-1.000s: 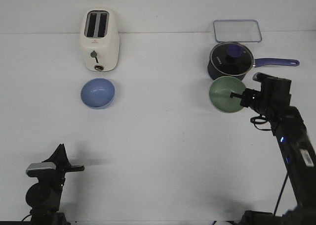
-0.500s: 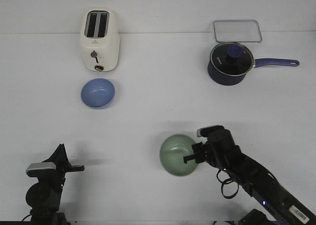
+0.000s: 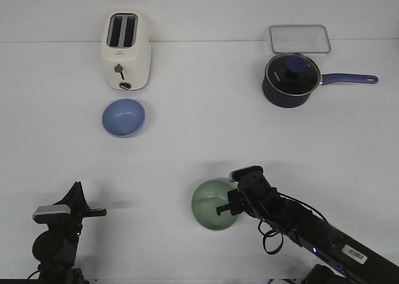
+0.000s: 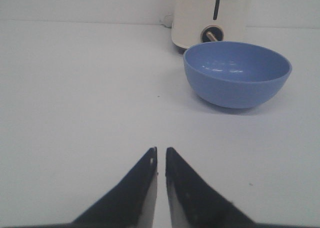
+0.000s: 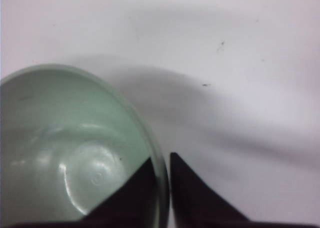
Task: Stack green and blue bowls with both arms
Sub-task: 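Grip the green bowl rim and drag it toward the robot, center, then release the green bowl and pull the right gripper back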
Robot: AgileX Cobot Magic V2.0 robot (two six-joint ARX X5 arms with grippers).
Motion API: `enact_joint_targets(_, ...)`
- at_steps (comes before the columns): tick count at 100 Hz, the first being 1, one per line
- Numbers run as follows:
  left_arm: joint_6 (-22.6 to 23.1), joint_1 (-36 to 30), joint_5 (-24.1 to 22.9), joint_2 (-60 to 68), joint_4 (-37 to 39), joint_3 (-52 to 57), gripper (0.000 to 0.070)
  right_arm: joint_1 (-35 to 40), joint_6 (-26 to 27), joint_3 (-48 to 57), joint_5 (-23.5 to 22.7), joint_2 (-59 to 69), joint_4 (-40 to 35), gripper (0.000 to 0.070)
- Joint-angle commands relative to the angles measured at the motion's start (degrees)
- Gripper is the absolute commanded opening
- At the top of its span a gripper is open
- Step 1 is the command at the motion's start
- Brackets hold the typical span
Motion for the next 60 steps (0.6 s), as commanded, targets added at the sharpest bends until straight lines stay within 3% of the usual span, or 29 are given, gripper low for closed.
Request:
enact_joint_targets(1, 0.52, -0.04, 0.11, -0.11, 0.63, -1.14, 0.0015, 0.55, 0.63, 0.52, 0.11, 0.76, 0.57, 0.0283)
enact_joint_targets(16, 0.52, -0.04, 0.11, -0.11, 0.63, -1.14, 0.0015, 0.50, -0.33, 0.83, 0.15, -0.07, 0.96, 0.0296)
enact_joint_targets(35, 0.52, -0.04, 0.11, -0.11, 0.63, -1.14, 0.0015, 0.61, -5.90, 1.25, 2.99, -10.60, 0.83, 0.0296)
enact_joint_targets(46, 0.52, -0.04, 0.11, -0.11, 0.63, -1.14, 0.0015, 1.66, -9.05, 0.55, 8.57, -20.35, -0.55, 0.0296)
enact_joint_targets(60, 0.48, -0.04, 0.11, -0.11, 0.63, -1.14, 0.0015, 4.83, -9.29, -3.89, 16.06, -33.03, 0.76, 0.0295)
